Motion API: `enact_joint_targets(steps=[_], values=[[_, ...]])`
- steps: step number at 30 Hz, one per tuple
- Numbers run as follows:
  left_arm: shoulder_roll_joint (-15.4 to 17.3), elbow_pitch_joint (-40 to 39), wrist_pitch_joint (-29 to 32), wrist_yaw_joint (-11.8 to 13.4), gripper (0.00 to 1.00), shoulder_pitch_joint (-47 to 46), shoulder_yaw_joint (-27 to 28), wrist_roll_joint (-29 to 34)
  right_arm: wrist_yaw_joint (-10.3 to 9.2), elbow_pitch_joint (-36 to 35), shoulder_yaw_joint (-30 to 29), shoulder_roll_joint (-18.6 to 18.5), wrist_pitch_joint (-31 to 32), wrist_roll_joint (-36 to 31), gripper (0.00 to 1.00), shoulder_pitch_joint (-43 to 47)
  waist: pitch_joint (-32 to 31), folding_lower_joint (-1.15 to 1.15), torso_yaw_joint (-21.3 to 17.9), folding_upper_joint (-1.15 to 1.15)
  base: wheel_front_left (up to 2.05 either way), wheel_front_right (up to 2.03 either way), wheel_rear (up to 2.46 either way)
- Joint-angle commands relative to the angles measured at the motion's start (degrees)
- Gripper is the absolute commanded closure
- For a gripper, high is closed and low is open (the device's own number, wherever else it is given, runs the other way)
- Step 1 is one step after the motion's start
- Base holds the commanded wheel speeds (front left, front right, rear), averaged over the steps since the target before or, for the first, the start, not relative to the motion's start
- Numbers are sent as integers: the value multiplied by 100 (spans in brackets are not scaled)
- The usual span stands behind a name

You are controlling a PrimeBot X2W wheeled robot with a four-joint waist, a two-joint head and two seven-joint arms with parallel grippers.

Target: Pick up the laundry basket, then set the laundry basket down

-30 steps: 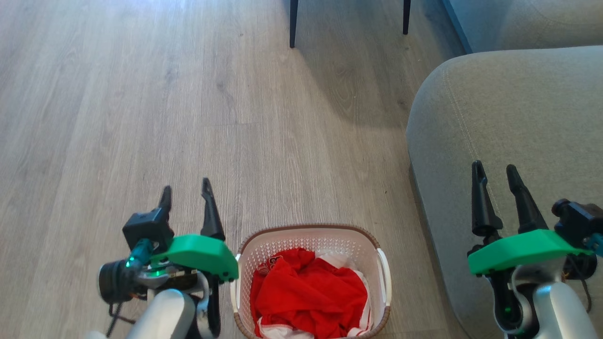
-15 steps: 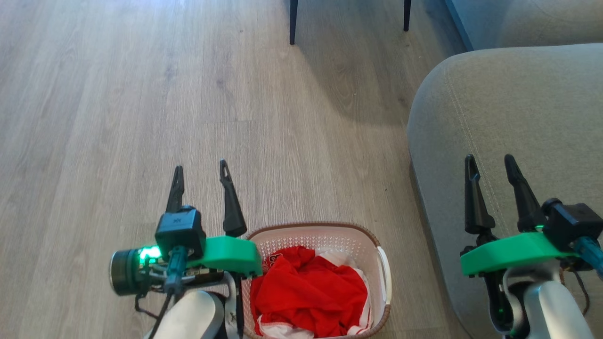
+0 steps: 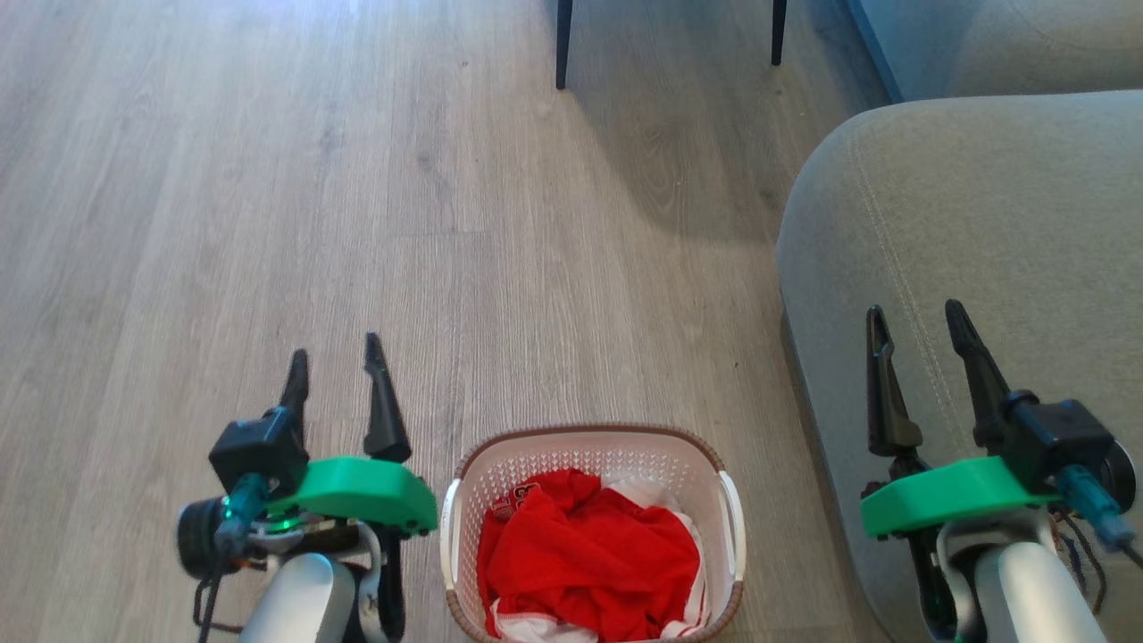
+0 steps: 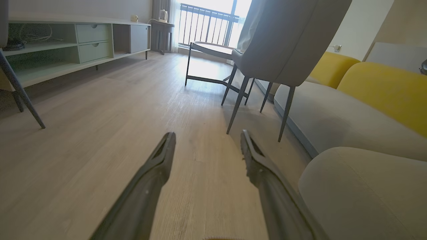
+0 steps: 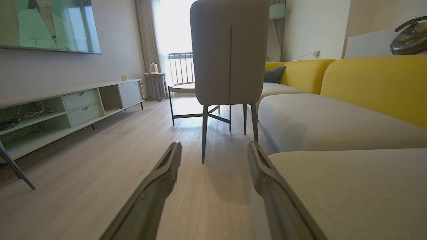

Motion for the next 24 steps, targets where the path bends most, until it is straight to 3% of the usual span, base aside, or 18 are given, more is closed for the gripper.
enact_joint_targets(steps=[1, 6, 13, 18, 24], values=[[-32, -88, -99, -65, 0, -236, 264, 330, 38, -163, 140, 1, -102, -194, 0, -146, 19, 0, -2, 0, 0, 0, 0], [-78, 235, -183, -96, 0, -182, 356, 1050, 39, -35, 106, -1, -186, -468, 0, -157, 78, 0, -8, 0, 0, 0, 0], [-80, 803, -267, -102, 0, -161, 75, 1462, 41, 442, 208, -4, -270, -778, 0, -151, 136, 0, -29, 0, 0, 0, 0], [-81, 831, -267, -74, 0, -191, 38, 1382, 41, 689, 261, -3, -270, -768, 0, -194, 194, 0, -38, 0, 0, 0, 0], [-81, 995, -267, -369, 0, -165, 164, 752, 41, 816, 253, -3, -270, -760, 0, -249, 241, 0, -44, 0, 0, 0, 0]])
